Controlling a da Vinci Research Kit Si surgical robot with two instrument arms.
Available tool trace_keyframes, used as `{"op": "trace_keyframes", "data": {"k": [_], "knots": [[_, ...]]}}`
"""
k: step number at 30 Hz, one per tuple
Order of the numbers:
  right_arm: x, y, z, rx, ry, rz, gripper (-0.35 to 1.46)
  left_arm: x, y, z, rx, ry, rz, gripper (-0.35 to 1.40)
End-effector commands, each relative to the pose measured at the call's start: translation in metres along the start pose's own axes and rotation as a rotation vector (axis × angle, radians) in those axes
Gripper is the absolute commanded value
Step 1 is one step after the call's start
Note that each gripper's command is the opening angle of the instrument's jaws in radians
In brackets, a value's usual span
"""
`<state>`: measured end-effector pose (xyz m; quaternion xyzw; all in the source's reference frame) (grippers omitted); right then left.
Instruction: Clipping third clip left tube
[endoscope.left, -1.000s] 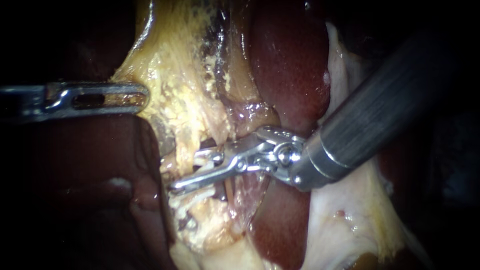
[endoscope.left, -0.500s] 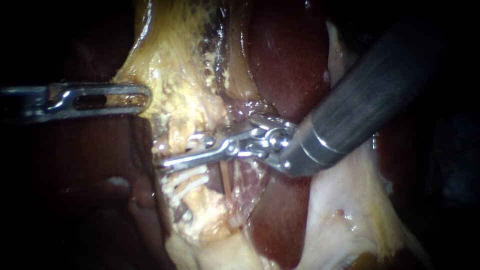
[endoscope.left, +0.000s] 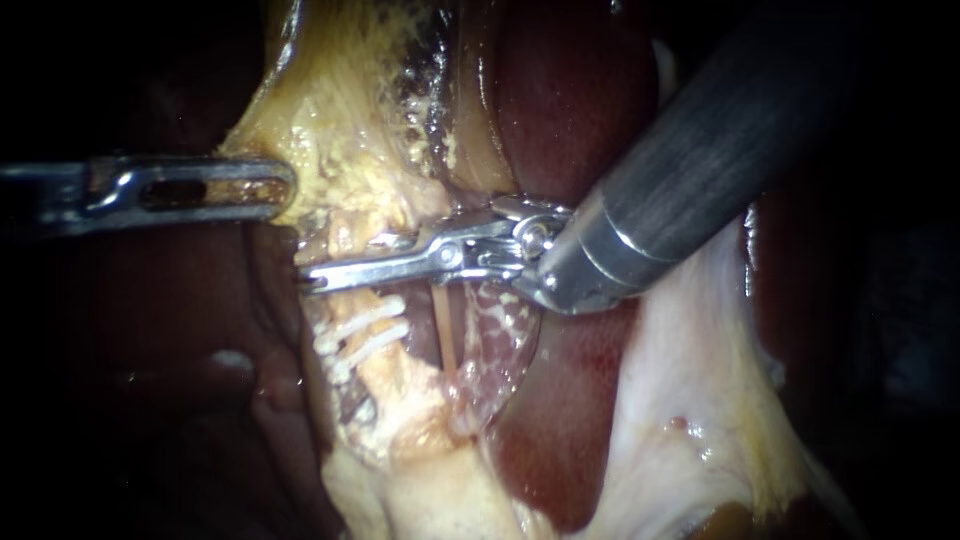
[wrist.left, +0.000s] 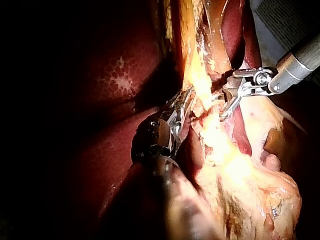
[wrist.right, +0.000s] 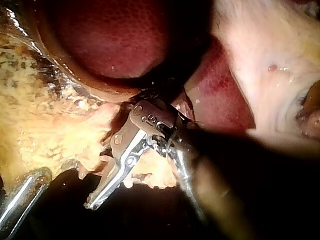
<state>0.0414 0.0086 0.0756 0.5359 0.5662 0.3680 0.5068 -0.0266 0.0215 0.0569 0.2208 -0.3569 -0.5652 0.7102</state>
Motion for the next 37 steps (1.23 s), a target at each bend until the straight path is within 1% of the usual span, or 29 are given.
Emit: {"op": "trace_keyframes", "data": {"k": [1, 7, 9, 11, 12, 14, 15, 19, 27, 32, 37], "knots": [[0.0, 0.0, -0.0001, 0.001, 0.0, -0.001, 0.53, 0.0, 0.0001, 0.0001, 0.0, -0.001, -0.001, -0.35], [0.0, 0.0003, -0.0006, -0.003, -0.003, 0.005, 0.45, -0.0002, 0.0011, 0.0, -0.007, -0.005, -0.002, -0.35], [0.0, 0.0004, -0.0008, -0.004, -0.004, 0.005, 0.4, -0.0002, 0.0012, 0.0, -0.007, -0.005, -0.002, -0.35], [0.0001, 0.0005, -0.0009, -0.006, -0.002, 0.005, 0.3, -0.0002, 0.0011, 0.0, -0.008, -0.005, -0.002, -0.35], [0.0001, 0.0005, -0.001, -0.011, 0.004, 0.006, 0.14, -0.0002, 0.001, 0.0, -0.008, -0.005, -0.002, -0.35], [0.0, 0.0005, -0.0011, -0.017, 0.01, 0.008, -0.27, -0.0001, 0.0009, -0.0001, -0.009, -0.006, -0.003, -0.35], [-0.0001, 0.0005, -0.0013, -0.014, 0.01, -0.011, -0.35, -0.0001, 0.0009, -0.0001, -0.009, -0.006, -0.003, -0.35], [-0.0002, 0.0005, -0.0014, 0.013, -0.026, -0.023, -0.35, -0.0001, 0.0009, -0.0001, -0.009, -0.006, -0.003, -0.35], [-0.0004, 0.0004, -0.0013, 0.017, -0.022, -0.047, -0.35, -0.0001, 0.0009, -0.0001, -0.009, -0.006, -0.003, -0.35], [-0.0004, 0.0004, -0.0014, 0.024, -0.028, -0.06, -0.35, -0.0001, 0.0009, -0.0001, -0.009, -0.006, -0.003, -0.35], [-0.0004, 0.0005, -0.0015, 0.023, -0.028, -0.06, -0.35, -0.0001, 0.0009, -0.0001, -0.009, -0.006, -0.003, -0.35]]}}
